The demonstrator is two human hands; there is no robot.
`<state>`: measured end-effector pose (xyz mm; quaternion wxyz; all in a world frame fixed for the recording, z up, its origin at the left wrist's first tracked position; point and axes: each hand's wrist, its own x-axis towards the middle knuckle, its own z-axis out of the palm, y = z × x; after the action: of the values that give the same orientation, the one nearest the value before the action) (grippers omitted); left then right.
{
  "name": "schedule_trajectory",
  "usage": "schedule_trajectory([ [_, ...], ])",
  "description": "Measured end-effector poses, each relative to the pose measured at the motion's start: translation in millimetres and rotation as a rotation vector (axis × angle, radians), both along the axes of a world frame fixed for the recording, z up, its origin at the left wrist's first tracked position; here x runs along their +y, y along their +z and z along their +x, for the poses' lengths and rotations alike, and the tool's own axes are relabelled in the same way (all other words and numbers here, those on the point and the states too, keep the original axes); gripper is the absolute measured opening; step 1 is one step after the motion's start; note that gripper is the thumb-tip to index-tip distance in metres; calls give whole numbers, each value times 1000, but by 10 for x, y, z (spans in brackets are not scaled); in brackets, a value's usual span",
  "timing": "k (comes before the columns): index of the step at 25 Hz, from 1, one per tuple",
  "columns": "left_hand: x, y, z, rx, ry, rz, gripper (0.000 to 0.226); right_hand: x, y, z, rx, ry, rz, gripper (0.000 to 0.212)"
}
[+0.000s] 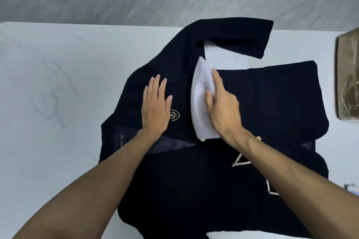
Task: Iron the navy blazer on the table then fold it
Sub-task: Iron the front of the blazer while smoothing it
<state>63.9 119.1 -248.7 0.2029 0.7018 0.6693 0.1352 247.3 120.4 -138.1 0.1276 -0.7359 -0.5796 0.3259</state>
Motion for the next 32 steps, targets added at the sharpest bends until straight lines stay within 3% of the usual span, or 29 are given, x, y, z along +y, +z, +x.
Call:
schedule_trajectory([
  [6, 27, -213, 92, 149, 75, -62, 50, 403, -277, -354, -103, 64, -5, 58],
  [12, 50, -193, 97, 254, 24, -98, 52, 217, -213, -332, -124, 91, -61, 60],
  [19, 65, -201, 107, 283, 26, -104, 53, 238, -272, -383, -226, 227, -102, 61],
  [27, 58, -197, 121, 305, 23, -111, 52, 238, -290, -88, -301, 233, -94, 64],
  [32, 56, -201, 126, 304, 25, -111, 52, 86, -257, 220, -277, 182, -85, 54],
])
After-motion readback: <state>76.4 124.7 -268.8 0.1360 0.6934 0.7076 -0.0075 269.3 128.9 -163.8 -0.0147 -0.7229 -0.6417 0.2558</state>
